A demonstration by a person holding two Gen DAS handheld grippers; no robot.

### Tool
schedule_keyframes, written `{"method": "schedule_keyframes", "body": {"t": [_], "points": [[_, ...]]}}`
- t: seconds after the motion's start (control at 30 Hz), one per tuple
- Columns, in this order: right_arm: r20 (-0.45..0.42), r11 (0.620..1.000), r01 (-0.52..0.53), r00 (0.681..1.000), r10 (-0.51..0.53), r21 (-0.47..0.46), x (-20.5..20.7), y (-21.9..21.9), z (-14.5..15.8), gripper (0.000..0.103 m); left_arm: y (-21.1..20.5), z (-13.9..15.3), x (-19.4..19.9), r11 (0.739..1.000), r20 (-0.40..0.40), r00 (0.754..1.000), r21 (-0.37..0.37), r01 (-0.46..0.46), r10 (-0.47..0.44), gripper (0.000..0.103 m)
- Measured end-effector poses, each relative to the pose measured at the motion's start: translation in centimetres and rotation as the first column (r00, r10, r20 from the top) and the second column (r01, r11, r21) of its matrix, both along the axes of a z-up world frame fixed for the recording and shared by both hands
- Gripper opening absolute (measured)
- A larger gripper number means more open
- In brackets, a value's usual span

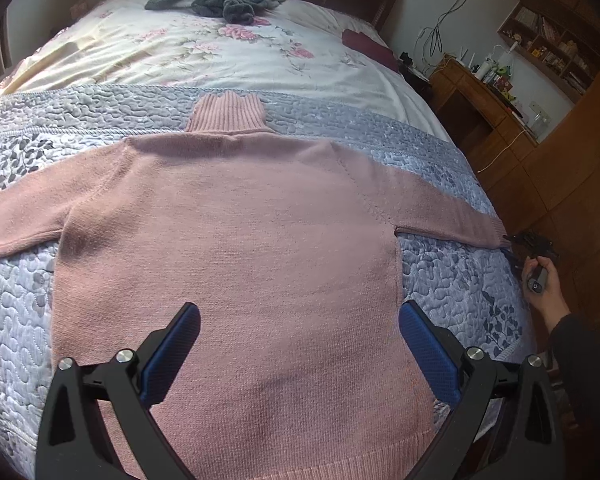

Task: Fold small clothes
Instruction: 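Grasp the sweater sleeve cuff with the right gripper and fold it across the body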

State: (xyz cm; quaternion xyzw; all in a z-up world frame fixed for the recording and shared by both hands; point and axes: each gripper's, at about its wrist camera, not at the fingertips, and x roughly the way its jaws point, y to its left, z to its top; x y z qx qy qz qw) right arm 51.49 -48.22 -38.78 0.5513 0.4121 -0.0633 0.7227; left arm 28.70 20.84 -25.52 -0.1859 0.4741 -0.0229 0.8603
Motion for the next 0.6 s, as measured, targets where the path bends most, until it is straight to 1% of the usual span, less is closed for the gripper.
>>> {"method": "schedule_keyframes", "body": {"t": [0.07,0.23,0.27,0.3,0.33,0.43,0.5,0.57,0.6], "points": [[-0.001,1.0,-0.003,1.0,0.003,-0.006,0.5,-0.1,-0.2,0.03,0.3,-0.5,0.3,0.999,-0.008,1.0,-0.041,-0.011,0.011,0.099],[0.012,1.0,-0.002,1.0,0.002,-0.019,1.0,0.0,-0.3,0.031,1.6,-1.5,0.5,0.993,-0.033,0.998,-0.107,-0.056,0.052,0.099],[0.013,1.0,-0.007,1.0,0.007,-0.026,1.3,0.2,-0.2,0.026,2.0,-1.6,0.4,0.99,-0.038,0.997,-0.126,-0.068,0.064,0.099],[0.012,0.999,-0.015,1.0,0.015,-0.035,1.9,0.5,0.0,0.016,2.5,-1.9,0.4,0.986,-0.042,0.996,-0.145,-0.081,0.076,0.099],[0.014,0.999,-0.022,1.0,0.022,-0.046,2.1,0.7,0.3,0.013,3.0,-2.1,0.3,0.982,-0.051,0.995,-0.163,-0.098,0.091,0.099],[0.049,0.995,-0.04,0.998,0.044,-0.088,2.1,1.9,2.1,0.011,4.1,-2.7,0.1,0.97,-0.075,0.99,-0.202,-0.136,0.123,0.099],[0.067,0.986,-0.077,0.994,0.088,-0.151,2.5,3.4,4.0,0.01,4.7,-2.9,0.1,0.963,-0.078,0.988,-0.227,-0.145,0.131,0.099],[0.094,0.967,-0.12,0.985,0.144,-0.226,2.6,5.4,6.4,0.01,5.4,-3.0,-0.1,0.948,-0.077,0.988,-0.281,-0.152,0.135,0.099],[0.112,0.958,-0.139,0.979,0.171,-0.249,2.5,6.4,7.4,0.01,5.7,-3.1,-0.1,0.938,-0.078,0.987,-0.31,-0.156,0.138,0.099]]}}
